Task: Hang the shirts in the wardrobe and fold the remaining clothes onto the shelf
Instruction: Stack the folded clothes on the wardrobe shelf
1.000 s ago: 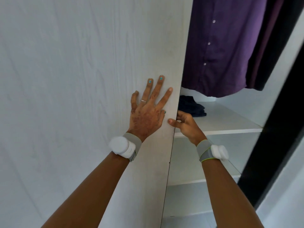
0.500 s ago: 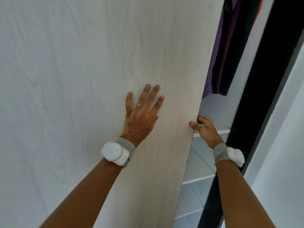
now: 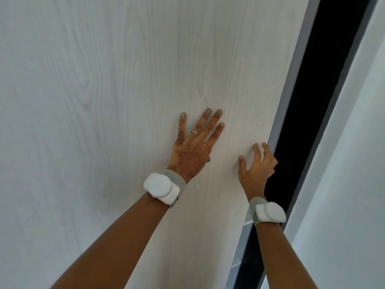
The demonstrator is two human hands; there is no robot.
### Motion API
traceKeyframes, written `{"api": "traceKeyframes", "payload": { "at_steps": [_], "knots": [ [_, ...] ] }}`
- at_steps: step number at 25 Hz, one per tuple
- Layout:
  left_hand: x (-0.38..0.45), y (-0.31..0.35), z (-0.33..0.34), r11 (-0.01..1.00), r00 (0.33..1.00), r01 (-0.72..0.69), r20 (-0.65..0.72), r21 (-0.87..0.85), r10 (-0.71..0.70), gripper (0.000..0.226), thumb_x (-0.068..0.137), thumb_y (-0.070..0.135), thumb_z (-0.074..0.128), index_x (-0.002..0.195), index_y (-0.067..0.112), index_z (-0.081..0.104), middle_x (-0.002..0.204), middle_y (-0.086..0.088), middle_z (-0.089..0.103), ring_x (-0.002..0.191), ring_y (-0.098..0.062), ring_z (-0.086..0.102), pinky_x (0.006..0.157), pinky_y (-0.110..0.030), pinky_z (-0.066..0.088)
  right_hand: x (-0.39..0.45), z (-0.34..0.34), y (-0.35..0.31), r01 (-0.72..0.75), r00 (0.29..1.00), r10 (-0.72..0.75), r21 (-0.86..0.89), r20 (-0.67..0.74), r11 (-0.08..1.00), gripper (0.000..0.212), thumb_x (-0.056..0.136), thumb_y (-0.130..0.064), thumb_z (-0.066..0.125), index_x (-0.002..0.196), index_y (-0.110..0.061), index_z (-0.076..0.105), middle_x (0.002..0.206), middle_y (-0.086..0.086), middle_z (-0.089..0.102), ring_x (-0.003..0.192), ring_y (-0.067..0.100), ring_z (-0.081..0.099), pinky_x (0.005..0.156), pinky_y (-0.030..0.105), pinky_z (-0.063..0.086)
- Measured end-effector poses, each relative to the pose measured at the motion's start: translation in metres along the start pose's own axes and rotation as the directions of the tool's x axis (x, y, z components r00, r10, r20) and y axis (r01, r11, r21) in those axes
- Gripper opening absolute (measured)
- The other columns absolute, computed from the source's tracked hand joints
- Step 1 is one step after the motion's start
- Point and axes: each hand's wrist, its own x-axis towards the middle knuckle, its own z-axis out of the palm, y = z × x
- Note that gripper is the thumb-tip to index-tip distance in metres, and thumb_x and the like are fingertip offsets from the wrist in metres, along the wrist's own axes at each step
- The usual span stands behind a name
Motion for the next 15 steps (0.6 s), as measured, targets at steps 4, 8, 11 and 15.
{"api": "traceKeyframes", "payload": {
  "at_steps": [4,8,11,15],
  "knots": [
    [0.022,0.028,0.007,0.999,1.0,-0.02,0.01,-0.03,0.02,0.112,0.069,0.044,0.078,0.154,0.018,0.01,0.162,-0.008,-0.006,0.149,-0.029,-0.004,0.112,-0.068,0.001,0.003,0.006,0.011,-0.054,0.996,0.057,-0.052,0.062,0.997,0.064,0.094,-0.039,0.043,0.146,-0.003,0.036,0.154,0.016,0.03,0.131,0.039,0.037,0.099,0.058,0.035],
    [0.039,0.053,0.015,0.998,1.0,-0.018,-0.02,-0.06,0.016,0.106,0.073,0.04,0.075,0.154,0.017,0.01,0.162,-0.008,-0.005,0.149,-0.029,-0.003,0.113,-0.067,0.002,0.018,0.003,0.035,-0.095,0.993,0.104,-0.169,0.048,0.981,0.064,0.094,-0.042,0.031,0.15,-0.01,0.029,0.159,0.007,0.022,0.128,0.035,0.033,0.098,0.052,0.03],
    [0.052,0.066,0.02,0.998,0.999,-0.026,-0.033,-0.064,0.024,0.105,0.074,0.04,0.074,0.154,0.017,0.01,0.162,-0.008,-0.004,0.149,-0.028,-0.002,0.113,-0.066,0.0,0.028,0.001,0.051,-0.117,0.991,0.129,-0.207,0.043,0.971,0.061,0.095,-0.037,0.029,0.151,-0.014,0.027,0.16,0.004,0.021,0.123,0.034,0.035,0.094,0.049,0.03],
    [0.066,0.085,0.028,0.997,0.998,-0.038,-0.042,-0.068,0.035,0.103,0.076,0.041,0.073,0.154,0.017,0.01,0.162,-0.008,-0.003,0.149,-0.028,-0.001,0.113,-0.065,0.001,0.04,-0.004,0.071,-0.15,0.985,0.166,-0.234,0.051,0.961,0.055,0.1,-0.023,0.035,0.152,-0.015,0.022,0.16,0.003,0.021,0.122,0.034,0.035,0.094,0.047,0.03]
  ]
}}
